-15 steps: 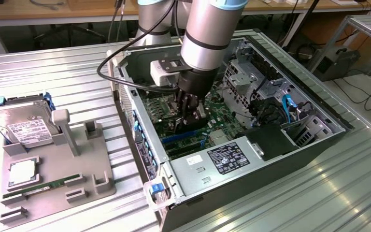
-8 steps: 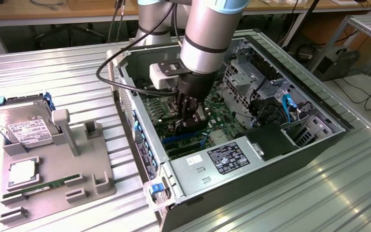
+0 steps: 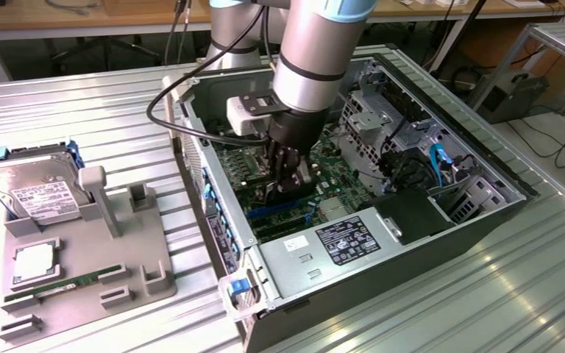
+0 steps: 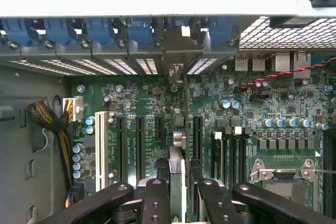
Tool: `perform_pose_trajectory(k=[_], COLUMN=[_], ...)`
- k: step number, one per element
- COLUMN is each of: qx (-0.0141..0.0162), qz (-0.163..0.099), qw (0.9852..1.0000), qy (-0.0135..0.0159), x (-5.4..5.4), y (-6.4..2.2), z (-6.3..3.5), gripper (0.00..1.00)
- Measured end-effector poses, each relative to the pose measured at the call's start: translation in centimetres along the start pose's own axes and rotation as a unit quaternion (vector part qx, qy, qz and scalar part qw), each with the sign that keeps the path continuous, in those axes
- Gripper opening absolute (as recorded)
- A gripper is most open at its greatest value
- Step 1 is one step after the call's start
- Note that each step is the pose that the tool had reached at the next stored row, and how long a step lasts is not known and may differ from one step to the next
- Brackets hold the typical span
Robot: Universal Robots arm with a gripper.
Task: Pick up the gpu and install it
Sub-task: 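Insert the gpu into the slot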
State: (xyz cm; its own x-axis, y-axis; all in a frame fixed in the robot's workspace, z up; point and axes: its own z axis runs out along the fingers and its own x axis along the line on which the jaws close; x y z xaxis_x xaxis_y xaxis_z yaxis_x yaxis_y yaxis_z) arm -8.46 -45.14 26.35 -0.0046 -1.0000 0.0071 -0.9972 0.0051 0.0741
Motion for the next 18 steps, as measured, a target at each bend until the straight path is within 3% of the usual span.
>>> perform_pose_trajectory(k=[10, 14, 15, 18], qx=[0.0001, 0.0, 0.0, 0.0], qz=[0.0, 0.0, 0.0, 0.0], qw=[1.0, 1.0, 1.0, 1.0], qy=[-0.0002, -0.0001, 0.0, 0.0], x=[0.0, 0.0, 0.0, 0.0], y=[-0.09, -0.06, -0.05, 0.0], z=[1.18, 1.07, 0.94, 0.05], gripper=[0.26, 0.27, 0.33, 0.33])
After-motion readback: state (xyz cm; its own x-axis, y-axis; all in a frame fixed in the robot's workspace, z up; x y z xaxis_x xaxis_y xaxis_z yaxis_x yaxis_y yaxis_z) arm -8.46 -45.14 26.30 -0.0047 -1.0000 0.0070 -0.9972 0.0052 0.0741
